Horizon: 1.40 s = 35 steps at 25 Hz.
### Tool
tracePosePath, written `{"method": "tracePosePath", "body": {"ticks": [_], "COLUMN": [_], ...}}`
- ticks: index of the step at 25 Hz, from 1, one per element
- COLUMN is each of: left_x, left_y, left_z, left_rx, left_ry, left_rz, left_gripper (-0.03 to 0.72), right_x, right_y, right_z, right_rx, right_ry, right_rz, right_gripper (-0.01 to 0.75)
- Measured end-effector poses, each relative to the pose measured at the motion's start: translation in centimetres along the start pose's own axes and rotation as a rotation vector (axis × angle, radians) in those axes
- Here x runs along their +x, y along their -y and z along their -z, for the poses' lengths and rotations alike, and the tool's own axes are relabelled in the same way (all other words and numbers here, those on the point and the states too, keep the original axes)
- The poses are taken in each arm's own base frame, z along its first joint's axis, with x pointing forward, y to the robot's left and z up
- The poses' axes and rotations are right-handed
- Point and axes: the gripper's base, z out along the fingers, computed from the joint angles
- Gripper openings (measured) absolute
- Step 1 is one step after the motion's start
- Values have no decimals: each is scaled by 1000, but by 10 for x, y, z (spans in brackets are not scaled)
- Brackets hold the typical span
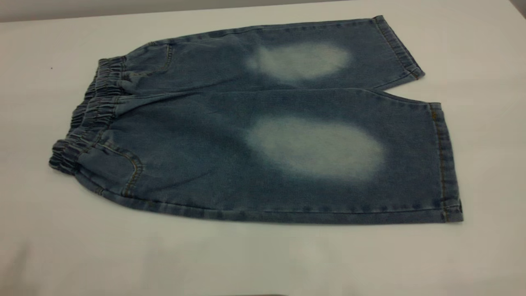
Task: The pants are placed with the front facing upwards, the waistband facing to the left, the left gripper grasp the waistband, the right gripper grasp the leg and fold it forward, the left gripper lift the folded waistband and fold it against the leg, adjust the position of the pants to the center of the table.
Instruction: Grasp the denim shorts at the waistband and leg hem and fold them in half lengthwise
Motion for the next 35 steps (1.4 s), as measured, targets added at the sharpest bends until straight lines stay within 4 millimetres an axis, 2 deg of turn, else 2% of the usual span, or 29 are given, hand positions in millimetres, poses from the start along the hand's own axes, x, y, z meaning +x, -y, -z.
{"method": "tracePosePath", "body": {"ticks": [5, 8, 13, 20, 28, 35], "left_x": [-16, -10, 0, 14, 30, 30], "left_y": [-6, -12, -22, -34, -44, -47], "left_z": [-71, -112, -158, -201, -235, -258], "left_rx": [-50, -83, -125, -162, -194, -201], "left_ry": [-177, -317, -401, -413, -473, -491], "left_rz": [35, 70, 90, 91, 98, 96], "left_gripper": [550, 550, 550, 550, 550, 550], "right_x": [-9, -10, -10, -10, -10, -9], "right_y": [-3, -4, -4, -4, -4, -4], "right_z": [-8, -8, -8, -8, -8, -8], "right_rx": [-52, -61, -63, -64, -64, -66], "right_ry": [30, 41, 42, 42, 41, 35], "right_rz": [40, 41, 50, 51, 52, 52], "right_gripper": [498, 497, 498, 498, 498, 498]}}
